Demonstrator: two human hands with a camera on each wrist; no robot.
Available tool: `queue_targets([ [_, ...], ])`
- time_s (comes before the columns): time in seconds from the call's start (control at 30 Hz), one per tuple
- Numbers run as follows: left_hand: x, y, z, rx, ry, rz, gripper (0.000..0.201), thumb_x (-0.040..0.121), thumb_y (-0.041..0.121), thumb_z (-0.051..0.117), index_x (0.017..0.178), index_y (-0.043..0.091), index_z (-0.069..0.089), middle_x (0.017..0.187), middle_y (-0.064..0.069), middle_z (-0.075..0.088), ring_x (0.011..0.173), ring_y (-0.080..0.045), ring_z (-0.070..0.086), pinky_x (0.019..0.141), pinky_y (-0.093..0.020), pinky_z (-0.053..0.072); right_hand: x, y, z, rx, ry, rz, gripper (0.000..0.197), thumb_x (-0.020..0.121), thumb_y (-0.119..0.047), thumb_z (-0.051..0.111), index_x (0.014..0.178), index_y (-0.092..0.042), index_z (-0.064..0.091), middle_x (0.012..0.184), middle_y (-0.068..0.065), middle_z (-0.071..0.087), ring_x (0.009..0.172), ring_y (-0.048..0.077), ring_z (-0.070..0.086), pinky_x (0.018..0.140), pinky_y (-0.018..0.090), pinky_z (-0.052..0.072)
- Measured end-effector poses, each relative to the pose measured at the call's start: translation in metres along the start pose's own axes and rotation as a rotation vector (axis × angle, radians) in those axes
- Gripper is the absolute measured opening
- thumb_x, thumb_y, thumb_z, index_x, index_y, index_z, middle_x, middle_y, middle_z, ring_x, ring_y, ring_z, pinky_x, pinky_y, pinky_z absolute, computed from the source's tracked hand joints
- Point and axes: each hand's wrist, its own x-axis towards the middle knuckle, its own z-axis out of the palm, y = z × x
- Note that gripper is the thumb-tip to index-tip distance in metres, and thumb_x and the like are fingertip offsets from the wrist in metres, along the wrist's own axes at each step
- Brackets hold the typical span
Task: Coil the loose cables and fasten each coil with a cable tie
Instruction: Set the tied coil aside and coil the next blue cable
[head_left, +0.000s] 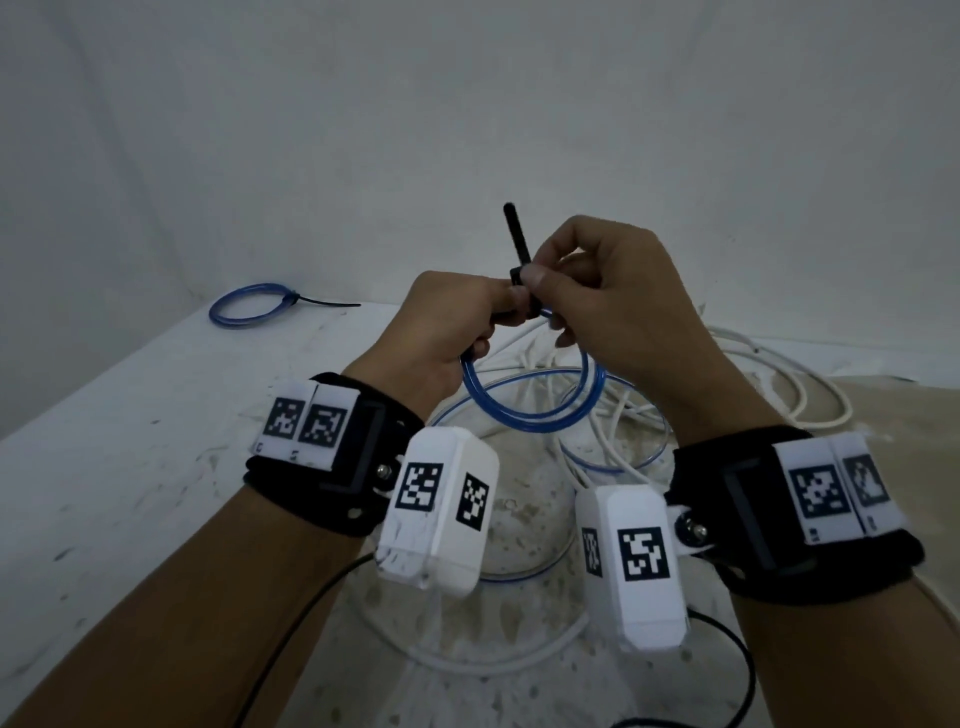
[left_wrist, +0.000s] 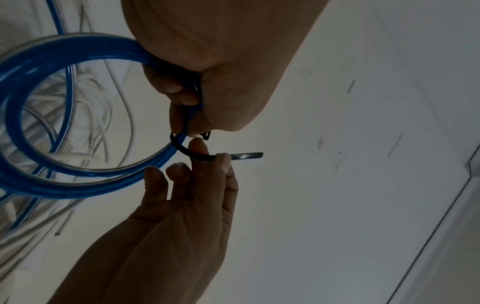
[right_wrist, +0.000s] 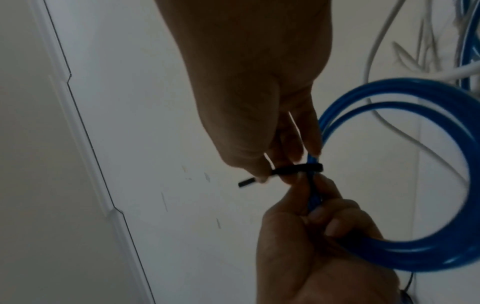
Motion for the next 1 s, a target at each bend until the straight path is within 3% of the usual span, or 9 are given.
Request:
queue_targets([
  [0.1, -0.001, 0.002, 0.002, 0.019, -0.005, 0.02, 0.005, 0.086, 0.007, 0.071, 0.084, 0.004, 0.074, 0.064, -0.006, 0.068, 0.048, -0.008, 0.035, 0.046, -0.02, 0.029, 0.001, 0.003, 0.005, -0.039, 0.18, -0.011, 0.012, 0.093, -0.028, 0.067, 0.088, -0.02, 0.074, 0.063, -0.006, 0.07, 0.058, 0.007, 0.069, 0.061, 0.037, 0.06],
  [0.17, -0.001, 0.002, 0.003, 0.027, 0.009, 0.035, 0.006, 0.087, 0.007, 0.07, 0.086, 0.004, 0.074, 0.069, -0.009, 0.068, 0.048, -0.009, 0.034, 0.047, -0.022, 0.028, 0.002, 0.005, 0.009, -0.093, 0.218, -0.018, 0.017, 0.094, -0.028, 0.064, 0.1, -0.019, 0.078, 0.067, -0.006, 0.071, 0.061, 0.009, 0.068, 0.063, 0.04, 0.06],
  [0.23, 0.001, 0.001, 0.001, 0.029, 0.027, 0.03, 0.009, 0.087, 0.008, 0.07, 0.091, 0.002, 0.075, 0.07, -0.009, 0.068, 0.048, -0.009, 0.034, 0.048, -0.022, 0.028, 0.003, 0.007, 0.009, -0.159, 0.22, -0.038, 0.022, 0.095, -0.025, 0.063, 0.11, -0.017, 0.076, 0.074, -0.003, 0.073, 0.066, 0.012, 0.069, 0.067, 0.04, 0.06],
  [0.3, 0.003, 0.001, -0.002, 0.018, 0.04, 0.012, 0.012, 0.087, 0.008, 0.07, 0.094, 0.001, 0.075, 0.067, -0.007, 0.067, 0.048, -0.008, 0.033, 0.047, -0.021, 0.028, 0.002, 0.004, 0.008, -0.23, 0.195, -0.071, 0.021, 0.095, -0.022, 0.063, 0.109, -0.016, 0.077, 0.08, 0.0, 0.076, 0.072, 0.015, 0.07, 0.073, 0.039, 0.058],
  [0.47, 0.004, 0.0, -0.006, -0.016, 0.049, -0.034, 0.007, 0.087, 0.008, 0.07, 0.087, 0.002, 0.073, 0.065, -0.006, 0.066, 0.048, -0.008, 0.033, 0.047, -0.02, 0.029, 0.0, -0.001, 0.007, -0.348, 0.101, -0.113, 0.02, 0.092, -0.02, 0.066, 0.109, -0.016, 0.077, 0.094, 0.003, 0.077, 0.08, 0.017, 0.07, 0.078, 0.035, 0.057],
  [0.57, 0.004, -0.001, -0.006, -0.031, 0.048, -0.054, 0.008, 0.087, 0.008, 0.069, 0.088, 0.001, 0.072, 0.067, -0.008, 0.066, 0.049, -0.008, 0.032, 0.046, -0.02, 0.028, 0.0, -0.002, 0.008, -0.396, 0.066, -0.107, 0.02, 0.093, -0.021, 0.065, 0.107, -0.016, 0.078, 0.093, 0.005, 0.077, 0.079, 0.021, 0.07, 0.076, 0.037, 0.056],
  [0.7, 0.004, 0.0, -0.007, -0.039, 0.048, -0.069, 0.007, 0.087, 0.006, 0.067, 0.083, 0.004, 0.072, 0.066, -0.007, 0.065, 0.051, -0.008, 0.033, 0.047, -0.02, 0.029, 0.0, -0.002, 0.01, -0.47, 0.008, -0.093, 0.021, 0.094, -0.022, 0.061, 0.098, -0.015, 0.08, 0.077, 0.009, 0.074, 0.068, 0.026, 0.064, 0.066, 0.037, 0.053],
  [0.83, 0.003, 0.001, -0.007, -0.037, 0.051, -0.072, 0.006, 0.088, 0.006, 0.066, 0.087, 0.003, 0.072, 0.068, -0.008, 0.065, 0.05, -0.008, 0.034, 0.047, -0.02, 0.029, 0.0, -0.004, 0.011, -0.518, -0.024, -0.067, 0.022, 0.095, -0.023, 0.059, 0.098, -0.016, 0.08, 0.069, 0.008, 0.069, 0.058, 0.021, 0.052, 0.057, 0.029, 0.037],
  [1.0, 0.0, 0.0, -0.003, 0.04, 0.065, -0.021, 0.006, 0.087, 0.008, 0.068, 0.084, 0.005, 0.072, 0.071, -0.009, 0.065, 0.05, -0.009, 0.033, 0.048, -0.022, 0.028, -0.001, -0.005, 0.011, -0.554, -0.002, -0.05, 0.024, 0.094, -0.021, 0.057, 0.096, -0.015, 0.08, 0.071, 0.01, 0.07, 0.063, 0.025, 0.058, 0.059, 0.03, 0.043],
])
